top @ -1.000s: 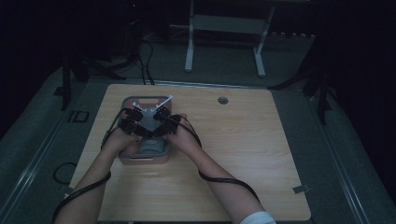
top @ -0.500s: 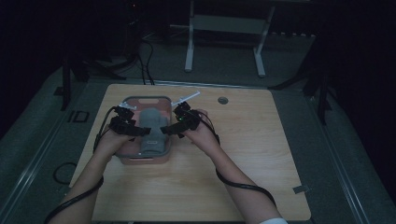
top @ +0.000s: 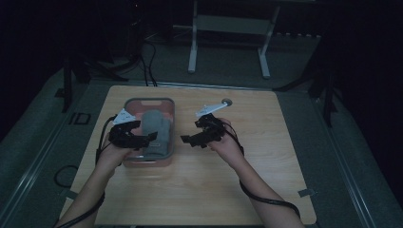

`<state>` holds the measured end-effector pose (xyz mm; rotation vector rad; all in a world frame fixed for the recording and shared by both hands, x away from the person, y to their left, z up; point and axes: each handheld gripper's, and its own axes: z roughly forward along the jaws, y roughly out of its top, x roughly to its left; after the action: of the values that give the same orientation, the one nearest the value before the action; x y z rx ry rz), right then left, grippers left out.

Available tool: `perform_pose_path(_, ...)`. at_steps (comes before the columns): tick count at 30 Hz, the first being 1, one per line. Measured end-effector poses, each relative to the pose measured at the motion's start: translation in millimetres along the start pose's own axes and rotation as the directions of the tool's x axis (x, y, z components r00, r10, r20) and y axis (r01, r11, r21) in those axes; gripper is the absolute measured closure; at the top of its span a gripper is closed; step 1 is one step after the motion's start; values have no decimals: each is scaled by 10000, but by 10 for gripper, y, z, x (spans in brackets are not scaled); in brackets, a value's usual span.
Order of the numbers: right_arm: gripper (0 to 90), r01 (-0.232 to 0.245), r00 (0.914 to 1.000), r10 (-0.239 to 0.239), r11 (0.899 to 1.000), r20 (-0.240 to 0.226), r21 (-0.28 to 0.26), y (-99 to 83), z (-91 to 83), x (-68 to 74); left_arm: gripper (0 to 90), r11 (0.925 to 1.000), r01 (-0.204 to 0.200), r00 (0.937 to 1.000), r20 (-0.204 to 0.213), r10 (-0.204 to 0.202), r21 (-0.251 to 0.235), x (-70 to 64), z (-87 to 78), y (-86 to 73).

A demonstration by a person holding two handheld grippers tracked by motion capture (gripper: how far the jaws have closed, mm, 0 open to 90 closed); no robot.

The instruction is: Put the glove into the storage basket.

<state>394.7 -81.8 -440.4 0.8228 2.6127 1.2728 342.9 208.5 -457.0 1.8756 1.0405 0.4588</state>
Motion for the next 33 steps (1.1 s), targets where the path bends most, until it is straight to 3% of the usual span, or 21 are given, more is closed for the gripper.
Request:
perform_pose_path(5,143,69,10000,-69,9999,-57,-110,-107,-109,-15,144,9990,-447,9987,241,448,-43,-184,23,-1)
perform_pose_path(7,144,117,9999,-119,9997,-80,-215,-179,-164,-24,144,9963,-856,9955,396,857,-49,-332,64,-6)
perform_pose_path(13,143,215,9997,-217,9995,-69,-226,-358,-264,-58,144,9945,-1025,9921,709,1038,-221,-528,136,-42)
perform_pose_path(24,143,510,9987,-508,9985,86,-216,-741,-459,-133,144,9835,-1783,9763,1193,1806,-296,-876,333,-152)
perform_pose_path(27,142,454,9989,-453,9989,93,-135,-841,-498,-154,144,9836,-1787,9720,1500,1806,-261,-941,384,-189)
perform_pose_path(33,142,300,9995,-299,9995,47,-140,-1031,-569,-192,144,9744,-2230,9602,1659,2247,-295,-1091,482,-275)
